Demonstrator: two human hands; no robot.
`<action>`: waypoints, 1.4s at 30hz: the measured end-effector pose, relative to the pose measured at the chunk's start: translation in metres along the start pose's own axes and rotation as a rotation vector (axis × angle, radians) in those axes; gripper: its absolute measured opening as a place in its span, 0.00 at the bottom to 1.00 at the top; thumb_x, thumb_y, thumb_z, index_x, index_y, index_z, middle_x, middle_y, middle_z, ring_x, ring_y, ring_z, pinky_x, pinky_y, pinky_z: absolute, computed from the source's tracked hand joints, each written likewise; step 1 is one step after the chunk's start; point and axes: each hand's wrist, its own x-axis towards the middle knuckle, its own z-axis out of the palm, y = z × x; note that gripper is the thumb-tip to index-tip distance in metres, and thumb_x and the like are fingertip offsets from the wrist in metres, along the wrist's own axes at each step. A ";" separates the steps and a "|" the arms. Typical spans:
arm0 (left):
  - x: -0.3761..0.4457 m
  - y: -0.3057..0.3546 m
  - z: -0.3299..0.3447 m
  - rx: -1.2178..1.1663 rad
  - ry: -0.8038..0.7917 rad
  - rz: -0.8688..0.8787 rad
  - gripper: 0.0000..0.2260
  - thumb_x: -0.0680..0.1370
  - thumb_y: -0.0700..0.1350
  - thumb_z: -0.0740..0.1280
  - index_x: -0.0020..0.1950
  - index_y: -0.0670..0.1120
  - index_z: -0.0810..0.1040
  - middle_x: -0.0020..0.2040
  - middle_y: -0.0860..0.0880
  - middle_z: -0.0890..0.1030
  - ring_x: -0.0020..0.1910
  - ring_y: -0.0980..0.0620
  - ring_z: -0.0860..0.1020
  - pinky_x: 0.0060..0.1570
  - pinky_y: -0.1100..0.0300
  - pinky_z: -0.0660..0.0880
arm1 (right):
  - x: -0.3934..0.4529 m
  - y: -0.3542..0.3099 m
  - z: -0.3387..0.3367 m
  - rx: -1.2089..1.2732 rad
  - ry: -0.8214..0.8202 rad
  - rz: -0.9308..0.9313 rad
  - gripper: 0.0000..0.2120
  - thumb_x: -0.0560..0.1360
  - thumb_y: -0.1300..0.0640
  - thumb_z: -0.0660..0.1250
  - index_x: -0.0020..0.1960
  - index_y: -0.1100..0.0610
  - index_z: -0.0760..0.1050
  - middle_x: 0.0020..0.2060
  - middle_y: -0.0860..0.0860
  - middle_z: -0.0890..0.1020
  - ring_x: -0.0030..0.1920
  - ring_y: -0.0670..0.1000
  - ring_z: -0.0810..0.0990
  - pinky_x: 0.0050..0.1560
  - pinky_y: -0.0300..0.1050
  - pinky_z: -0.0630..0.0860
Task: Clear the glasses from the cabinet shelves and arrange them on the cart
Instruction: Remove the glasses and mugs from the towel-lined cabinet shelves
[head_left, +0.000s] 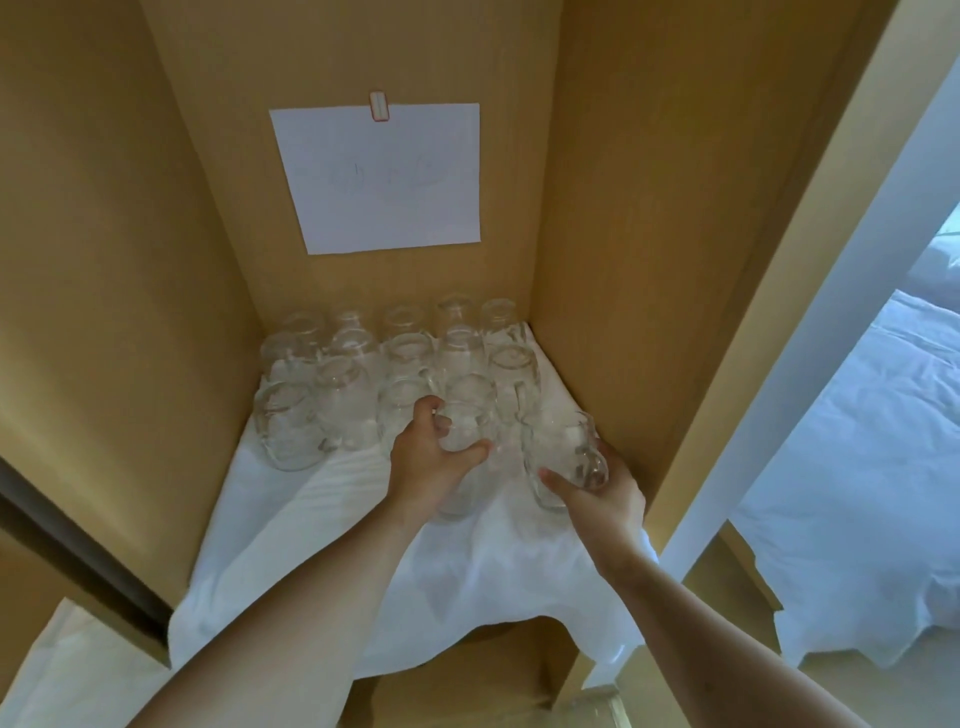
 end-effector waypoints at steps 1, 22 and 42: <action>0.000 0.000 0.000 -0.001 0.000 -0.002 0.43 0.55 0.69 0.75 0.67 0.57 0.67 0.52 0.58 0.76 0.53 0.58 0.77 0.53 0.62 0.73 | 0.000 -0.001 0.000 -0.001 0.003 -0.006 0.35 0.62 0.44 0.84 0.65 0.48 0.75 0.56 0.44 0.81 0.57 0.49 0.81 0.61 0.53 0.79; 0.009 0.000 -0.002 0.039 -0.043 0.036 0.38 0.65 0.58 0.81 0.69 0.52 0.68 0.52 0.55 0.76 0.54 0.53 0.77 0.52 0.61 0.73 | 0.040 -0.043 0.003 -0.664 -0.169 -0.066 0.46 0.59 0.43 0.83 0.72 0.47 0.67 0.59 0.52 0.66 0.59 0.57 0.73 0.52 0.48 0.77; 0.007 0.006 0.000 0.055 -0.041 0.035 0.38 0.66 0.57 0.81 0.70 0.51 0.68 0.53 0.52 0.77 0.56 0.52 0.78 0.58 0.53 0.77 | 0.074 -0.073 0.025 -0.644 -0.397 -0.266 0.25 0.74 0.48 0.72 0.70 0.45 0.74 0.70 0.48 0.73 0.70 0.52 0.73 0.62 0.42 0.73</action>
